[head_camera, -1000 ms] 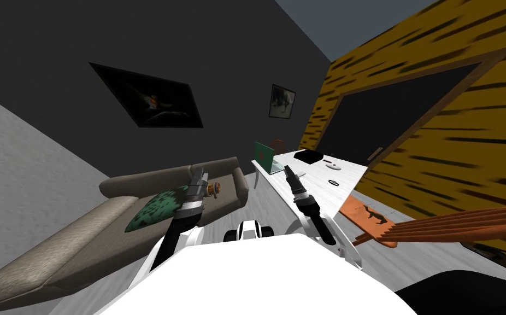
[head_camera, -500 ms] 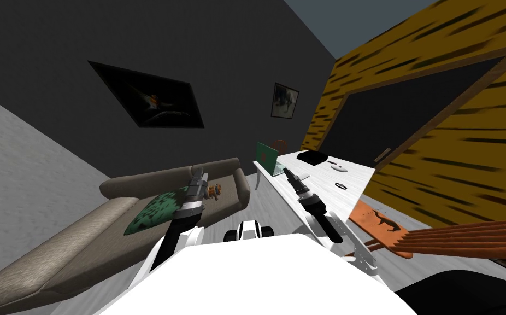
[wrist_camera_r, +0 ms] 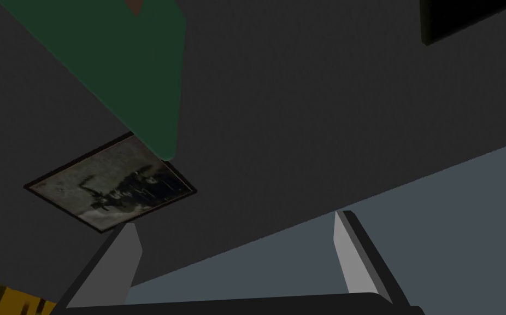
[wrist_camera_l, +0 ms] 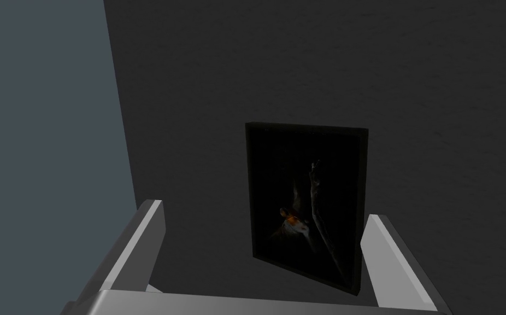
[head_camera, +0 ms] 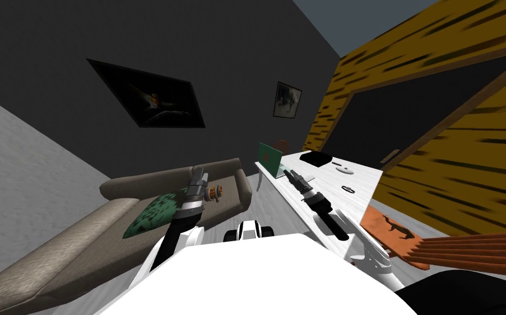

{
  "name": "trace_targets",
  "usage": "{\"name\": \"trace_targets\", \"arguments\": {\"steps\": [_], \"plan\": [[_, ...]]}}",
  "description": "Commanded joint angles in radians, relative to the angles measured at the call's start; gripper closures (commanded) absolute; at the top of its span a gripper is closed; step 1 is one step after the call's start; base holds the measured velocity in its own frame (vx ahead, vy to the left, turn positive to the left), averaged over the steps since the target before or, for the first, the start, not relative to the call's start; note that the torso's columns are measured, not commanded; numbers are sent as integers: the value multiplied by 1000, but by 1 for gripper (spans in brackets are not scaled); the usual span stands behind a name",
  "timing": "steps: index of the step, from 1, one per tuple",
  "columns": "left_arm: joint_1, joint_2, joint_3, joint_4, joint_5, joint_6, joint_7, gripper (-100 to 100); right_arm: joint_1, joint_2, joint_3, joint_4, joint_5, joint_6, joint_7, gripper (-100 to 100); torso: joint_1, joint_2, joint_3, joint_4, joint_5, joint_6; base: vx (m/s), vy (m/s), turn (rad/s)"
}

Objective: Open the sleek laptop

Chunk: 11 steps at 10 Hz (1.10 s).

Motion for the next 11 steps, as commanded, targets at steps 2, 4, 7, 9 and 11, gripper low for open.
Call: {"name": "trace_targets", "arguments": {"steps": [2,4,7,9,11], "plan": [[0,0,0,0,0,0,0,0,1,-87,-40,20,69,17,35,-100,0,-1,0,0,0,0,49,29,19],[0,0,0,0,0,0,0,0,2,-143,-65,32,110,28,55,-100,1,-1,0,0,0,0,50,38,21],[0,0,0,0,0,0,0,0,4,-237,-105,53,177,45,88,-100,1,-1,-1,0,0,0,65,41,21],[0,0,0,0,0,0,0,0,5,-296,-133,68,225,57,112,-100,-1,-1,-1,0,0,0,77,21,26],[0,0,0,0,0,0,0,0,6,-361,-162,85,274,70,136,-100,1,-1,0,0,0,0,70,42,26]]}}
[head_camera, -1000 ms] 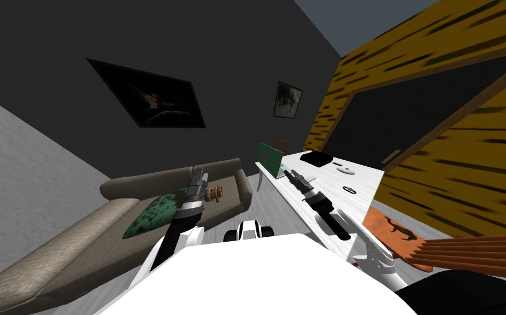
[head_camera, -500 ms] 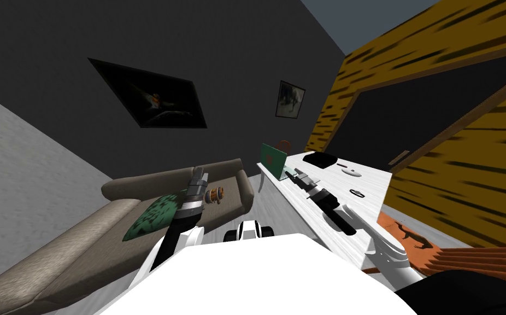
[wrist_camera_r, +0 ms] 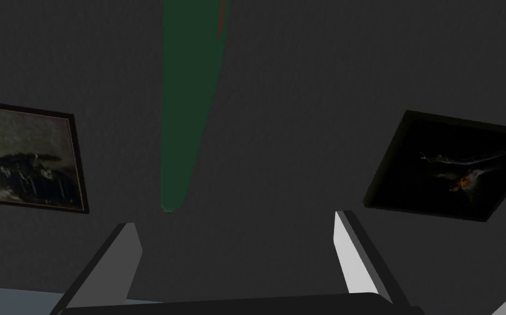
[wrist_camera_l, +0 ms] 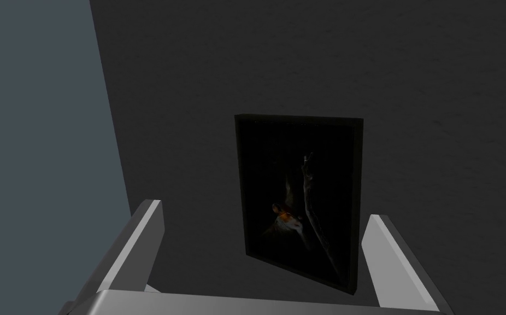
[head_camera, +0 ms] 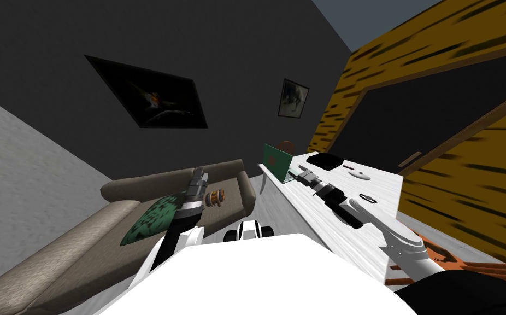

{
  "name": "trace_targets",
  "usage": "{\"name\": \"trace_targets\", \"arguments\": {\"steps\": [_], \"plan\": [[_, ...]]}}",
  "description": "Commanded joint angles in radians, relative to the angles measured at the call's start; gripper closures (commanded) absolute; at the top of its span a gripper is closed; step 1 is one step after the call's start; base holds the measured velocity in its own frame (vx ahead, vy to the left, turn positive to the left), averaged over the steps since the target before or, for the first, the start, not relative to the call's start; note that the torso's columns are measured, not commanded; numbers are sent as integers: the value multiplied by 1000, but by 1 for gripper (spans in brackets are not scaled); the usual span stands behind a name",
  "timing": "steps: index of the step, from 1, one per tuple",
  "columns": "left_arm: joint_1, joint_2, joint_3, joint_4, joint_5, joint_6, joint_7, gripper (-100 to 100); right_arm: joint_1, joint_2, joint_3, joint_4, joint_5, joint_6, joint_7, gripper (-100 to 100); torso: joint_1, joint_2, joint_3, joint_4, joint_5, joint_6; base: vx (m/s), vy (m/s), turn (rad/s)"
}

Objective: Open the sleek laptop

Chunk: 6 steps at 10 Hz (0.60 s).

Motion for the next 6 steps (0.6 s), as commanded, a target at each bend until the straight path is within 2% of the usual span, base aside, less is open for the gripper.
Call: {"name": "trace_targets", "arguments": {"steps": [1,4,6], "plan": [[0,0,0,0,0,0,0,0,0,-82,-42,29,61,10,34,-100,0,0,0,0,0,0,71,47,23],[0,0,0,0,0,0,0,0,1,-174,-80,52,125,27,66,-100,-1,0,0,0,0,0,64,42,21],[0,0,0,0,0,0,0,0,1,-217,-100,64,158,36,82,-100,-2,0,0,0,0,0,55,26,16]]}}
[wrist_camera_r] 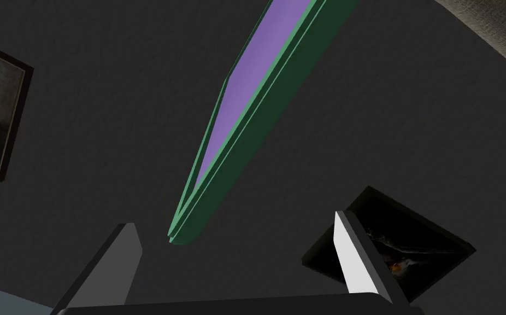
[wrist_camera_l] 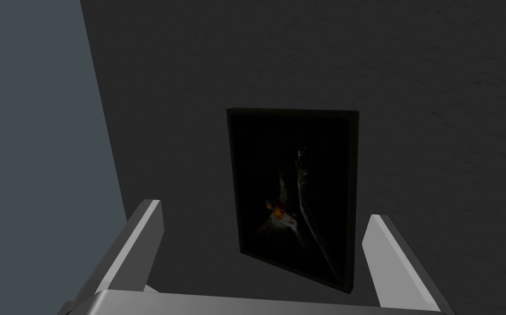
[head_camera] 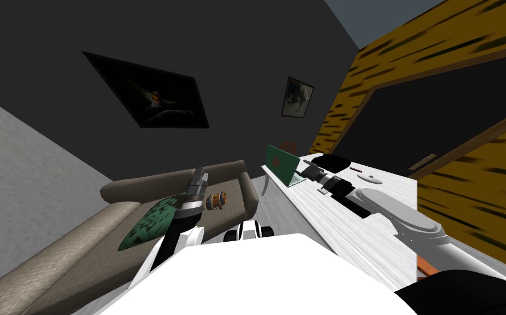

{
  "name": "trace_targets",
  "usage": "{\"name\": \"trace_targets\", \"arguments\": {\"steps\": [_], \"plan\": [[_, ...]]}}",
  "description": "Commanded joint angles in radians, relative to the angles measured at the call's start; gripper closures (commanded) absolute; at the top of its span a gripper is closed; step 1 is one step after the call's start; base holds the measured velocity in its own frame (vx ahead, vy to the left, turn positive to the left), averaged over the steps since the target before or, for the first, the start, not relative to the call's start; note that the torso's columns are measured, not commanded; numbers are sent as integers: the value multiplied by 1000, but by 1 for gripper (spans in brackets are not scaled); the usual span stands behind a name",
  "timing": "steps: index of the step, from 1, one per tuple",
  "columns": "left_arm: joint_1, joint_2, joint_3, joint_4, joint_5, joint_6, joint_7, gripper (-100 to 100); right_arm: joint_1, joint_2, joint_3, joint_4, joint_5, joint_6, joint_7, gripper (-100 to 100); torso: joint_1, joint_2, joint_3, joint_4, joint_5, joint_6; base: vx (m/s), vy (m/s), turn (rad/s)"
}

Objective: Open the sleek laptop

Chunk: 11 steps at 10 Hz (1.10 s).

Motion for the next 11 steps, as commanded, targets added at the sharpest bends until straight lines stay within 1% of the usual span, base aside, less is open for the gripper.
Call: {"name": "trace_targets", "arguments": {"steps": [1,2,3,4,6,7,8,10,11], "plan": [[0,0,0,0,0,0,0,0,5,-63,-30,12,50,17,25,-100,0,0,0,0,0,0,47,18,20],[0,0,0,0,0,0,0,0,6,-74,-35,15,60,19,29,-100,0,0,0,0,0,0,8,-6,23],[0,0,0,0,0,0,0,0,2,-64,-29,16,51,14,26,-100,0,2,1,1,0,0,0,0,0],[0,0,0,0,0,0,0,0,3,-83,-39,20,48,18,15,-100,0,2,1,1,0,0,14,-18,52],[0,0,0,0,0,0,0,0,4,-81,-39,18,49,18,16,-100,0,-1,0,0,0,0,9,-12,31],[0,0,0,0,0,0,0,0,4,-81,-39,18,49,18,16,100,1,0,0,0,0,0,0,0,0],[0,0,0,0,0,0,0,0,-4,-80,-32,44,11,9,-19,100,1,0,0,0,1,0,6,-57,45],[0,0,0,0,0,0,0,0,-13,-78,-26,69,-26,-1,-54,100,-5,-2,-1,0,0,1,13,-121,44],[0,0,0,0,0,0,0,0,-17,-78,-22,82,-45,-6,-72,100,-4,-2,-1,0,-1,1,13,-108,32]]}}
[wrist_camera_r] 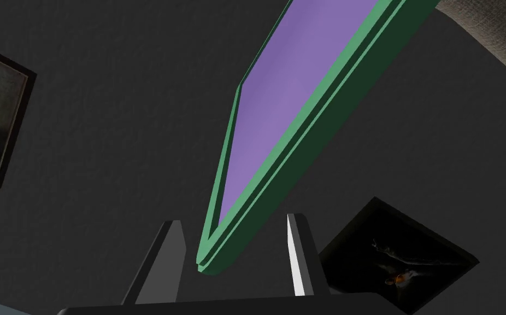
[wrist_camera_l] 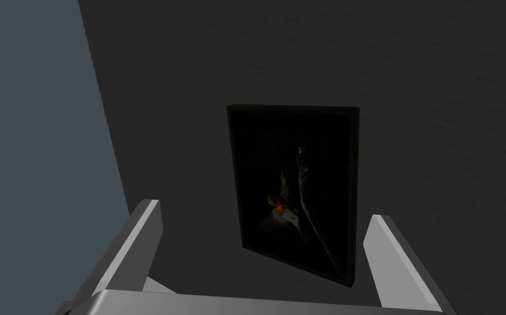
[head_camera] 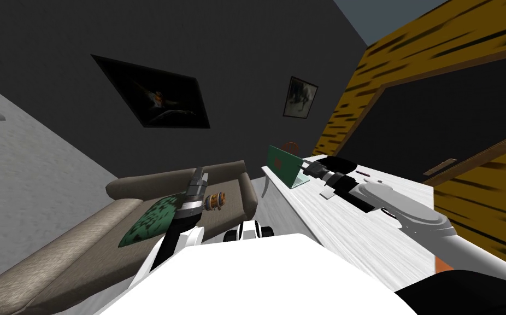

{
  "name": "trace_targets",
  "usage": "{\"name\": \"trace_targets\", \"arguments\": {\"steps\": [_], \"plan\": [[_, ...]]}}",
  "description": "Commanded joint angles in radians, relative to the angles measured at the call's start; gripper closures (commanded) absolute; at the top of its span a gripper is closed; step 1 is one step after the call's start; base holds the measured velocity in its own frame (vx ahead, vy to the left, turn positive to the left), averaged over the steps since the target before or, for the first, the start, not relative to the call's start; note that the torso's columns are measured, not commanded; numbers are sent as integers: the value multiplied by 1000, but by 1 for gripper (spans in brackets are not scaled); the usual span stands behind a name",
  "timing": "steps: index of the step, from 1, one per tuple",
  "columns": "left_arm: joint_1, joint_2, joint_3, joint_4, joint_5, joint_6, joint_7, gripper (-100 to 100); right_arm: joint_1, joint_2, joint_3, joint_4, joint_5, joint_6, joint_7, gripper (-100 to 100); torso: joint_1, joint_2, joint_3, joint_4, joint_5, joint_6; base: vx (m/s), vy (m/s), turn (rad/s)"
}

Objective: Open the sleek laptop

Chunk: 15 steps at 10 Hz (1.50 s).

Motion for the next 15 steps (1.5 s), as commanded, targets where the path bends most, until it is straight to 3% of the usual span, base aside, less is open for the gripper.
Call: {"name": "trace_targets", "arguments": {"steps": [1,5,6,7,15], "plan": [[0,0,0,0,0,0,0,0,-11,1,8,35,-49,-10,-48,100,2,0,0,0,0,0,13,-88,36],[0,0,0,0,0,0,0,0,-28,3,21,86,-124,-29,-118,100,-3,-3,-2,-3,-3,1,2,-101,34],[0,0,0,0,0,0,0,0,-27,0,19,70,-113,-25,-107,100,-2,-5,-3,-3,-3,0,4,-42,11],[0,0,0,0,0,0,0,0,-40,26,40,104,-146,-36,-131,100,2,-4,-2,-3,-1,0,-5,-74,81],[0,0,0,0,0,0,0,0,-85,130,122,245,-266,-77,-203,100,-3,-7,-2,-11,-10,-1,0,-113,72]]}}
